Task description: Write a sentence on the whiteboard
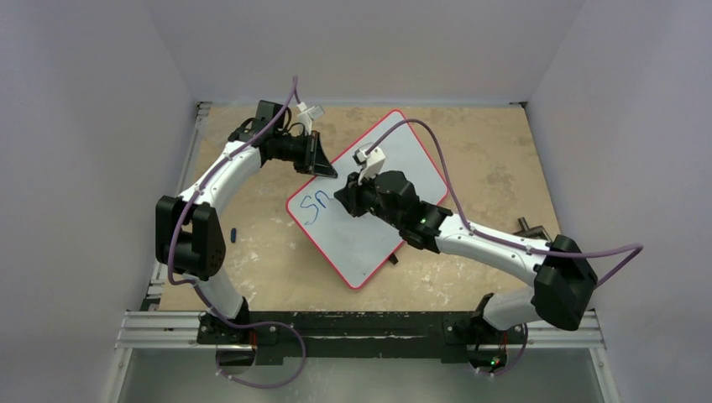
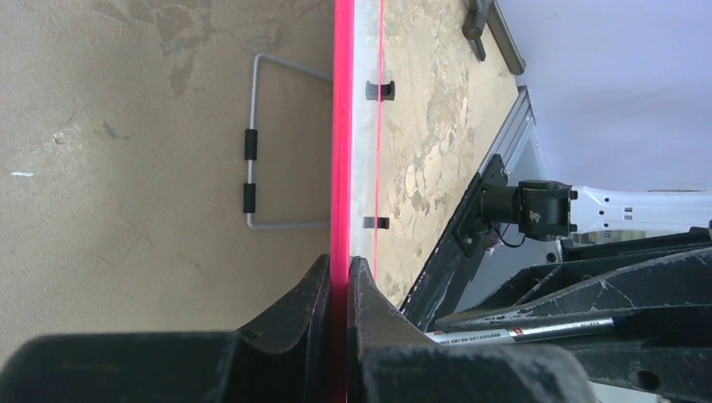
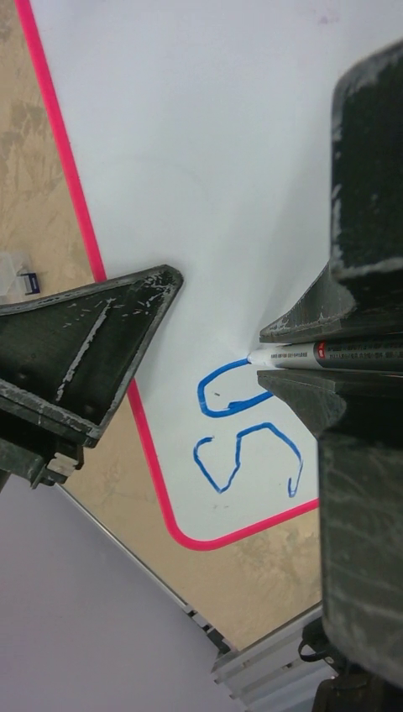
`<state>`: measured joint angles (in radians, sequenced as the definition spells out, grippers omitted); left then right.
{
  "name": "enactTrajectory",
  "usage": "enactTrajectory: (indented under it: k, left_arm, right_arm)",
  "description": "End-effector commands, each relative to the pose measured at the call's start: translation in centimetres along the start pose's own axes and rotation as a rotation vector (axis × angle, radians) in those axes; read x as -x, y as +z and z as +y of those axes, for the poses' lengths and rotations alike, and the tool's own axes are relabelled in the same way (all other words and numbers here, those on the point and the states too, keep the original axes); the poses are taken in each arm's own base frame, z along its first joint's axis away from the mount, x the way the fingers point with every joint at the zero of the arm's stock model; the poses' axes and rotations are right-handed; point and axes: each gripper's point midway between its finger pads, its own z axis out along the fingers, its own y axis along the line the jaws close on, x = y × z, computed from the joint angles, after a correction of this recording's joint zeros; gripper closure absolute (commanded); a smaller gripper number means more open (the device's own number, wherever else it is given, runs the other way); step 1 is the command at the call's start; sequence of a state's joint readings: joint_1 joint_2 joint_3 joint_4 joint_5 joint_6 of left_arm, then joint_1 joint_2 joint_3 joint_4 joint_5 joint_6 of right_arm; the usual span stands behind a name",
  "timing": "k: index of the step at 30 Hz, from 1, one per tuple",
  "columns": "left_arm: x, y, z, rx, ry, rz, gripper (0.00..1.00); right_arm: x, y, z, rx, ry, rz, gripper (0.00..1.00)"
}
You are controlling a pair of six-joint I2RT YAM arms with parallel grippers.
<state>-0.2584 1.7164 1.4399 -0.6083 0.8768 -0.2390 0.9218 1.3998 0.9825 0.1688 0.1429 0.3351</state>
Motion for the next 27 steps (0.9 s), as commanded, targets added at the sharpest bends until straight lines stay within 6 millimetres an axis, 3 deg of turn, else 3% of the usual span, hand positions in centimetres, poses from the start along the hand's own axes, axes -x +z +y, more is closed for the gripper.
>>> enactTrajectory:
  k: [1,27]
  left_arm:
    - [1.2,-0.7,-1.3,0.022,0.122,-0.043,1.00]
    - [1.2,-0.8,-1.6,0.018,0.128,-0.045,1.00]
  right_arm:
    - [-2.0,-0.7,-1.4,-0.043,-0.002,0.057,1.00]
    - [1.7,2.1,-1.2,-0.069,-0.008,0.012,1.00]
